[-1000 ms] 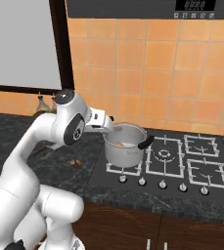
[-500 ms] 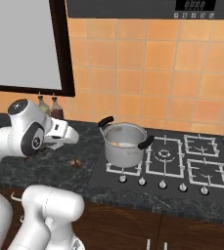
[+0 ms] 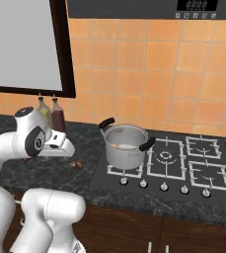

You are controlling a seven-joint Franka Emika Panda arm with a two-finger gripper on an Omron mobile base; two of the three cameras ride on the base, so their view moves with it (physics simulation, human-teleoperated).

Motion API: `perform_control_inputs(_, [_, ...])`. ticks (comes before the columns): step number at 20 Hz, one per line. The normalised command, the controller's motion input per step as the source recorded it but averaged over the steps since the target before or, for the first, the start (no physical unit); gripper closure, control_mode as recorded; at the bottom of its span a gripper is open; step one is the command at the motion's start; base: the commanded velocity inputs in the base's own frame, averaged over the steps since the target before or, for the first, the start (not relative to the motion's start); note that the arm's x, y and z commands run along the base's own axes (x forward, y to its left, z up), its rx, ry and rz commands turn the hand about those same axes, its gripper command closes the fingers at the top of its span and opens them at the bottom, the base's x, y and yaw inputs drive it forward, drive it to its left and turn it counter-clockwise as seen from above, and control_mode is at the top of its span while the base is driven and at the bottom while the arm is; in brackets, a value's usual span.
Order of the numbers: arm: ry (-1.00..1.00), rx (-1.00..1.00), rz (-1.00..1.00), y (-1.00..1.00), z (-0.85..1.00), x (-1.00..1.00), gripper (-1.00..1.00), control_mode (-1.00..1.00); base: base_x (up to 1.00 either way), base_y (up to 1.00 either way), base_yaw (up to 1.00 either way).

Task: Put the mushroom and squash in the pot. Retrieve the spatula and lightly stir the vegetables in the pot.

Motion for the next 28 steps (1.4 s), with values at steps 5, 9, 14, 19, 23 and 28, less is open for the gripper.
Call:
perform_control_inputs(5, [0.12, -0.03, 0.00, 0.02, -0.39, 0.49, -1.00, -1.00, 0.00, 0.00, 0.00])
perform_control_inputs(9, [0.07, -0.05, 0.00, 0.00, -0.43, 0.35, -1.00, -1.00, 0.00, 0.00, 0.00])
perform_control_inputs(14, [0.06, -0.01, 0.00, -0.01, -0.34, 0.25, -1.00, -1.00, 0.00, 0.00, 0.00])
perform_control_inputs(19, [0.02, 0.00, 0.00, -0.17, -0.22, 0.25, -1.00, -1.00, 0.00, 0.00, 0.00])
perform_control_inputs(23, [0.01, 0.00, 0.00, -0.14, -0.24, 0.14, -1.00, -1.00, 0.00, 0.00, 0.00])
perform_control_inputs(28, [0.04, 0.00, 0.00, -0.03, -0.35, 0.19, -1.00, -1.00, 0.00, 0.00, 0.00])
